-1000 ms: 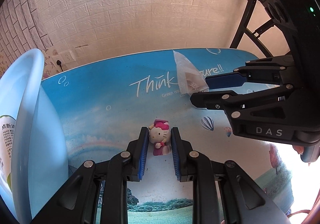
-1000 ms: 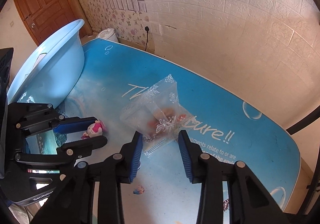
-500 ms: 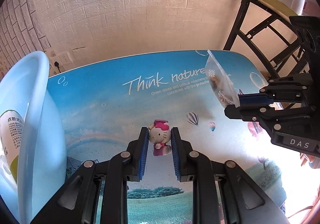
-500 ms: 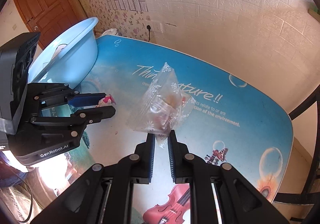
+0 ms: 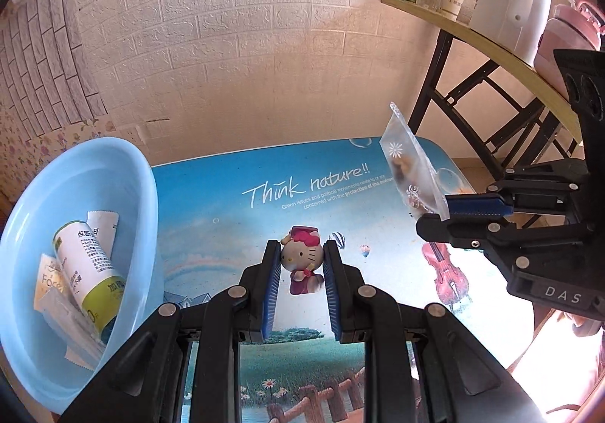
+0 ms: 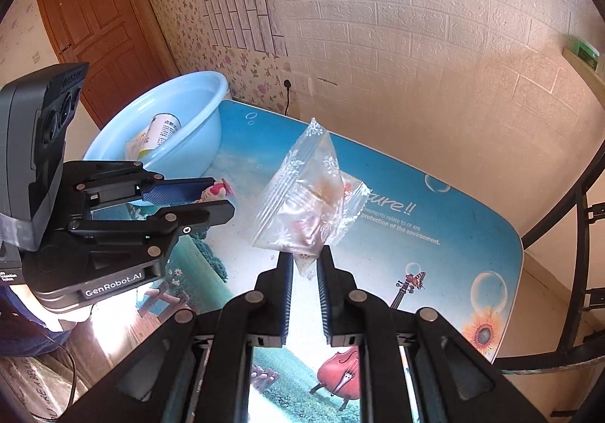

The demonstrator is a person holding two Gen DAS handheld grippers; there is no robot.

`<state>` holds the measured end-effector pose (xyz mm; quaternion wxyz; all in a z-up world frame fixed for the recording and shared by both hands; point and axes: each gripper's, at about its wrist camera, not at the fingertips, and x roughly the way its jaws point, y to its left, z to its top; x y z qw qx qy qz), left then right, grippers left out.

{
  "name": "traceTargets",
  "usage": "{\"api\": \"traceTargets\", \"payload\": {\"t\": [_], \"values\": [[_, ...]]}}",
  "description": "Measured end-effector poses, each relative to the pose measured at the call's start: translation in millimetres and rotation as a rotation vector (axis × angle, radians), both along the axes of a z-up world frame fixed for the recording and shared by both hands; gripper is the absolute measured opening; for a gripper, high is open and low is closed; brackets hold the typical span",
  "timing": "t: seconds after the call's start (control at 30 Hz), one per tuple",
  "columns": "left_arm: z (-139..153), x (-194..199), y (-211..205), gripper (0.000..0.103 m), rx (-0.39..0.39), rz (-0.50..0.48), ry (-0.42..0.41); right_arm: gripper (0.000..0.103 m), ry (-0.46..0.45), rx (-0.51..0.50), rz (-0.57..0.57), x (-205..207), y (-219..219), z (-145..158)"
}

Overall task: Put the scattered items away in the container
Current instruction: 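Carry the Hello Kitty figure and snack bag over the blue basin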

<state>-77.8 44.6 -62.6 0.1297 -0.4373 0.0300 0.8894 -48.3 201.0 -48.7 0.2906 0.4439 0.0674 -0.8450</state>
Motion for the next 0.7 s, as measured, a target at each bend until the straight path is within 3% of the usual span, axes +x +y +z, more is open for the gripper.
{"api": "traceTargets", "payload": {"t": [0.4,0.7], "values": [[49.7,16.9,-50.8,0.021,0.023,0.091,0.084,0.013,0.065,-0.033,0.038,24.1,-40.5,38.8],[55.6,26.7,-99.3,0.021,0.002,0.164,0.093,0.014,0.097,0.007,0.067,31.7,-89.1,49.5]]}}
